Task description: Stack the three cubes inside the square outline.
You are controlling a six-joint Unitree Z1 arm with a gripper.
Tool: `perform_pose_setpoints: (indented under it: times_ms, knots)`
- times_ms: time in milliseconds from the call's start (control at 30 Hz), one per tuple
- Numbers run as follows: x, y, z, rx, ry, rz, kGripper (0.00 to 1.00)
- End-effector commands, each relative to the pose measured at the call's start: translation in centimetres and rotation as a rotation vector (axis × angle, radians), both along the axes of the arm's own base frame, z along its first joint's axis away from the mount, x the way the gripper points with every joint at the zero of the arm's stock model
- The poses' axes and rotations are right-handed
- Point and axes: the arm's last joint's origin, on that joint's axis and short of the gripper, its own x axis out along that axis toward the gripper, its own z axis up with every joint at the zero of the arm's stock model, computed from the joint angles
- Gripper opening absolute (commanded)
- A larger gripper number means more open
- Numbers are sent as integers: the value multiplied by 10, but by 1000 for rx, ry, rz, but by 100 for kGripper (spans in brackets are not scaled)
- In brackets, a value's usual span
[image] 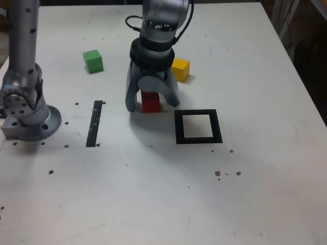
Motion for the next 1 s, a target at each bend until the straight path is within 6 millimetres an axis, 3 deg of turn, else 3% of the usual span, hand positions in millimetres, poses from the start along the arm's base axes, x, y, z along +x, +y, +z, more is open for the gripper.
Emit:
perform_pose_setpoints:
  times_ms: [0, 300, 667, 967]
  knots:
    - [3, 3, -1, 20, 10, -6, 82]
    - [7, 8, 8, 25, 8, -28, 55]
    - [9, 5, 5, -40, 13, -44, 48]
    - [14, 5, 4, -68, 0, -52, 33]
